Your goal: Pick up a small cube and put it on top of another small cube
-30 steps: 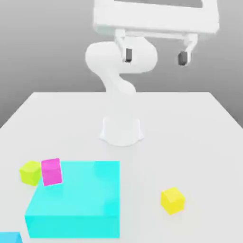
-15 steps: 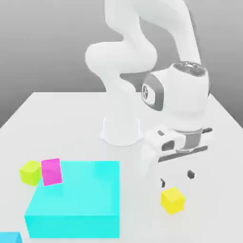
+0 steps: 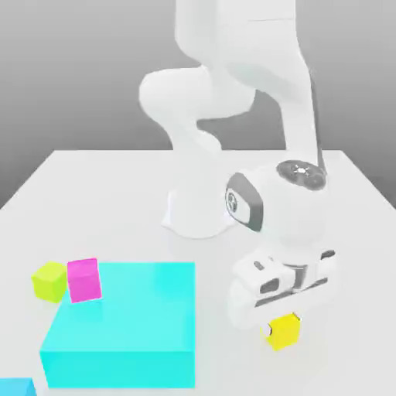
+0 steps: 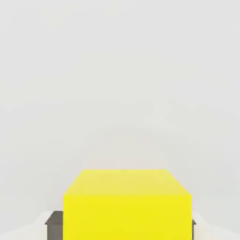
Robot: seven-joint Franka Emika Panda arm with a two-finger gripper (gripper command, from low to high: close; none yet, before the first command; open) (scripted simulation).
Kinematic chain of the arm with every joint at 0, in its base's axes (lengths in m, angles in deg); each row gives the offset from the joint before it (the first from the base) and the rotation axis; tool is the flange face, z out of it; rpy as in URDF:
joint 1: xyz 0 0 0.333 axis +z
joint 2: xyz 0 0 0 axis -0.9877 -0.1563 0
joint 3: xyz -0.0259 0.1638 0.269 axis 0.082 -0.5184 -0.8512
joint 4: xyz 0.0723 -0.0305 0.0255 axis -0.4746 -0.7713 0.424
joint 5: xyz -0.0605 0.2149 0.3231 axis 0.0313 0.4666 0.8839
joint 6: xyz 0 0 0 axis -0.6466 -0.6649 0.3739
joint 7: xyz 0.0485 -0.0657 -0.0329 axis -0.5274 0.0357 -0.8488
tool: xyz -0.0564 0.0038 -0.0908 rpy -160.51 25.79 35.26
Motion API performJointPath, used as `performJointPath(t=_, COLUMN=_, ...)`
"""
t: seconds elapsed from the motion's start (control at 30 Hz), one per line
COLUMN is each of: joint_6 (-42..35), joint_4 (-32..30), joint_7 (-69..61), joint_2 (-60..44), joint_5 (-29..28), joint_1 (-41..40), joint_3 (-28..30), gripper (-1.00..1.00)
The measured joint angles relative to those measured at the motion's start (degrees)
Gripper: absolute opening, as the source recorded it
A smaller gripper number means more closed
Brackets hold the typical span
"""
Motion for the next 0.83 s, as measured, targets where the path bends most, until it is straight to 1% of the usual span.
performJointPath(t=0.1, joint_6=-4.81, joint_4=-1.27, joint_7=-2.83, joint_2=6.1, joint_5=3.82, joint_1=-1.0, joint_3=-1.74, gripper=-1.0)
performJointPath(t=0.17, joint_6=-8.34, joint_4=-1.28, joint_7=-0.21, joint_2=9.58, joint_5=4.27, joint_1=-3.87, joint_3=0.82, gripper=-1.0)
performJointPath(t=0.27, joint_6=-13.75, joint_4=-0.84, joint_7=6.06, joint_2=14.49, joint_5=3.98, joint_1=-11.82, joint_3=5.16, gripper=-1.0)
performJointPath(t=0.33, joint_6=-17.35, joint_4=-0.5, joint_7=10.19, joint_2=17.78, joint_5=4.12, joint_1=-16.8, joint_3=7.0, gripper=-1.0)
performJointPath(t=0.53, joint_6=-27.39, joint_4=0.33, joint_7=21.42, joint_2=27.26, joint_5=5.23, joint_1=-27.38, joint_3=14.08, gripper=-1.0)
performJointPath(t=0.57, joint_6=-28.11, joint_4=0.37, joint_7=23.1, joint_2=27.99, joint_5=5.47, joint_1=-29.14, joint_3=15.33, gripper=-1.0)
performJointPath(t=0.6, joint_6=-27.22, joint_4=0.14, joint_7=23.84, joint_2=27.35, joint_5=5.72, joint_1=-29.99, joint_3=16.01, gripper=-1.0)
performJointPath(t=0.7, joint_6=-21.15, joint_4=-1.12, joint_7=23.98, joint_2=22.53, joint_5=6.59, joint_1=-30.56, joint_3=16.76, gripper=-1.0)
performJointPath(t=0.73, joint_6=-19.38, joint_4=-1.48, joint_7=23.86, joint_2=21.12, joint_5=6.82, joint_1=-30.55, joint_3=16.85, gripper=1.0)
performJointPath(t=0.83, joint_6=-19.38, joint_4=-1.48, joint_7=23.86, joint_2=21.12, joint_5=6.83, joint_1=-30.55, joint_3=16.85, gripper=1.0)
